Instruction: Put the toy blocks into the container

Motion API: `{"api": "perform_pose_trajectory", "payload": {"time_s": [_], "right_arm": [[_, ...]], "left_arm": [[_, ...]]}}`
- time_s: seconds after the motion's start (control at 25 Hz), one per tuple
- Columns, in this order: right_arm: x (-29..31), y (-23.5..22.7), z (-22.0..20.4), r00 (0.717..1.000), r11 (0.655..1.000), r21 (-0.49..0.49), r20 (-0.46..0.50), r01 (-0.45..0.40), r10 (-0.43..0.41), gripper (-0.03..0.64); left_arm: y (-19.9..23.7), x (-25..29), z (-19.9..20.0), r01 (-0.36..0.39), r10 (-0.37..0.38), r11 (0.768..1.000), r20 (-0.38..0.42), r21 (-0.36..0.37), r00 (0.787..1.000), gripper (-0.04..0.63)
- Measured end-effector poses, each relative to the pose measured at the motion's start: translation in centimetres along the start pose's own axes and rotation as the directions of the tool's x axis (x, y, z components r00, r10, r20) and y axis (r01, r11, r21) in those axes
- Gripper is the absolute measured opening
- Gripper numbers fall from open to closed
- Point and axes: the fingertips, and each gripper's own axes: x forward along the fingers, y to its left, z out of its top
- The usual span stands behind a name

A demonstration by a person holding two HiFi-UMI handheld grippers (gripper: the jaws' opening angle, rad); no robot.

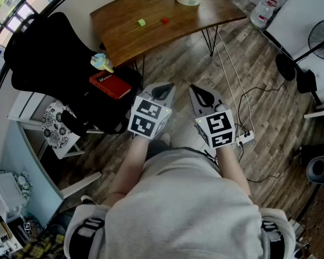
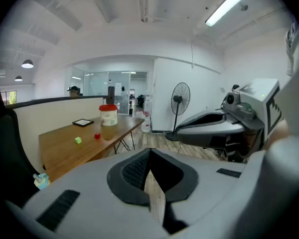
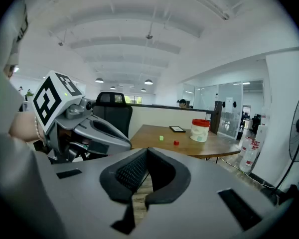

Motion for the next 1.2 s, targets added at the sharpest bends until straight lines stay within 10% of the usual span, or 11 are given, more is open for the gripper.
{"api": "perform_pose_trajectory", "payload": {"time_s": [1.2], "right_arm": [[4.7, -2.4, 1.2, 0.992, 0.983, 0.149, 0.058, 0.106, -0.116, 0.011]], "left_arm": [[4.7, 1.3, 2.4, 0.129, -0.132, 0.991, 0.133, 0.03, 0.982, 0.017]]}}
